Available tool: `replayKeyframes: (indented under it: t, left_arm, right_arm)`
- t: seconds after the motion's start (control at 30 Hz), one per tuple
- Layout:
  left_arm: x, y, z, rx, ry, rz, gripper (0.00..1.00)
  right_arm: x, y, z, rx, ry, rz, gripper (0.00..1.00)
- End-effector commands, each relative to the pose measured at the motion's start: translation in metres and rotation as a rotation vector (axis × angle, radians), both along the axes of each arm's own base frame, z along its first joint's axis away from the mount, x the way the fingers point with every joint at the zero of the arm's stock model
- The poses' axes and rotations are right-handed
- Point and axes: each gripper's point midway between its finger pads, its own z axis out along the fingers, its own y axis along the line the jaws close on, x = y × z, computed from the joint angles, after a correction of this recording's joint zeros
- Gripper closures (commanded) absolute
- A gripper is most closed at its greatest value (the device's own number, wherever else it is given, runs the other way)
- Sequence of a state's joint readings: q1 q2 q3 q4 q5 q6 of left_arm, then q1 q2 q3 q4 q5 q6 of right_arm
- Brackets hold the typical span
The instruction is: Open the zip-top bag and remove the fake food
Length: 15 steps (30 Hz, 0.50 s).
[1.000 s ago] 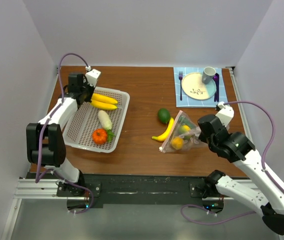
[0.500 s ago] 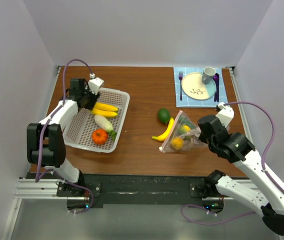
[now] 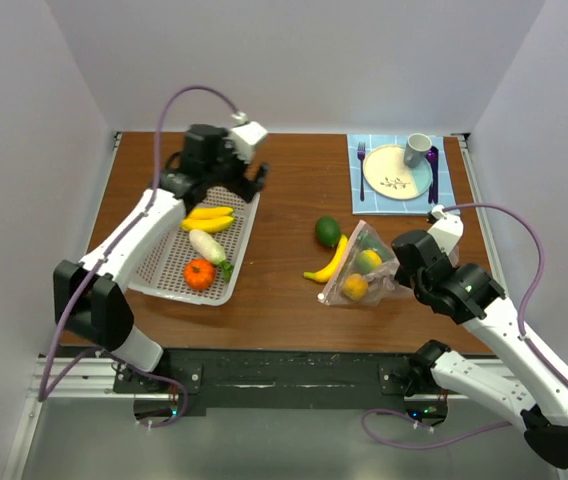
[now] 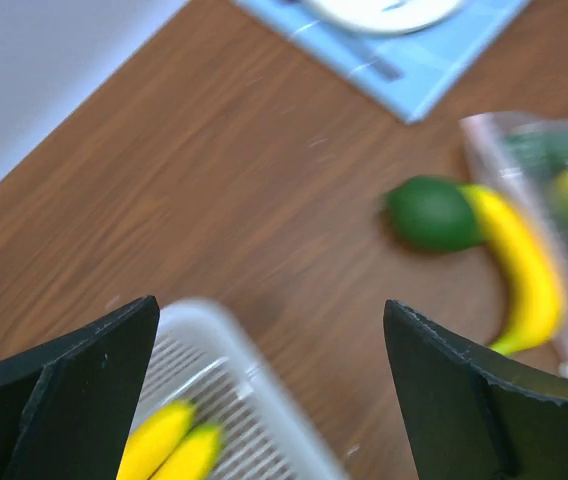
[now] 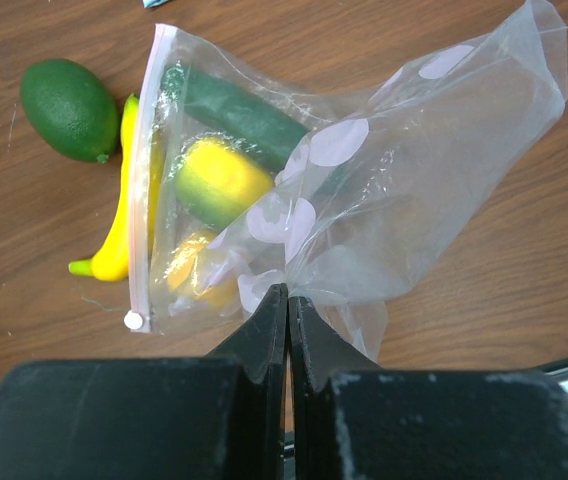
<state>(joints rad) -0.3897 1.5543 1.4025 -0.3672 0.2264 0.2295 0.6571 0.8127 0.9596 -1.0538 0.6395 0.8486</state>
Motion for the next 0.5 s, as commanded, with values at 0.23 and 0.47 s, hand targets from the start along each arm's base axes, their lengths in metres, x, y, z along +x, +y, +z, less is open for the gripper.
replayKeyframes:
  t: [0.23, 0.47]
  left_arm:
    - [-0.007, -0.168, -0.065, -0.038, 0.137, -0.145, 0.0]
    - [0.018, -0.187, -0.092, -0.14, 0.24, 0.019, 0.0]
  right_arm:
    - [0.002, 0.003, 0.0, 0.026, -0.015, -0.015, 1.0]
    - [-0.001, 0.001, -0.008, 0.02, 0.001, -0.014, 1.0]
